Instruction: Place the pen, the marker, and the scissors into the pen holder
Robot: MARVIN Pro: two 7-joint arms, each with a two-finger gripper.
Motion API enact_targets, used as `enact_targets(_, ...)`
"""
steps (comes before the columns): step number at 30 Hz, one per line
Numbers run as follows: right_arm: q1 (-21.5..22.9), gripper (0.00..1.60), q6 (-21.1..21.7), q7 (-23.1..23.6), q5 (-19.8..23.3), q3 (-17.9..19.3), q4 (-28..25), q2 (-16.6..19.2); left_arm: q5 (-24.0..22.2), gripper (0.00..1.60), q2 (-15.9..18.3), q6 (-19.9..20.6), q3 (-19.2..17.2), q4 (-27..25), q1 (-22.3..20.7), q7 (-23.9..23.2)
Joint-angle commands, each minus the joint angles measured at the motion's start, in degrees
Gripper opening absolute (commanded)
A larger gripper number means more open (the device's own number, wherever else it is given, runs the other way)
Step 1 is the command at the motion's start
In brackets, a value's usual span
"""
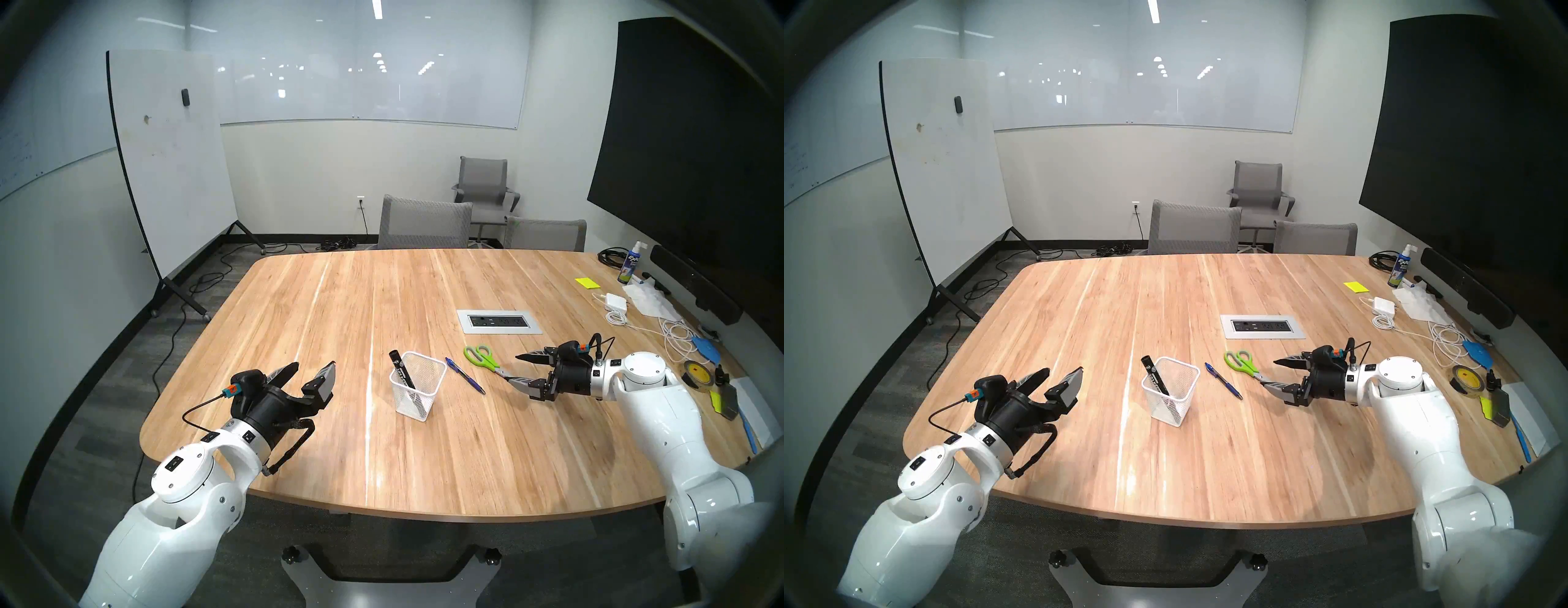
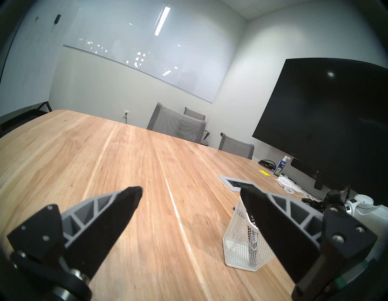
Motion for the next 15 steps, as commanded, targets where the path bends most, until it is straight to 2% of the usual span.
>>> enact_targets(1,4.7,1.60,-0.7,0.7,-0.4,-0.4,1.4,-0.1,-0.1,1.60,0.0,0.0,-0.2,-1.3,0.0,0.0)
enact_targets(15,8.1,1.60,-1.0,3.0,-2.2,-1.7,5.2,-0.1,0.0,1.60,0.0,0.0,-0.2,-1.3,0.1,0.0)
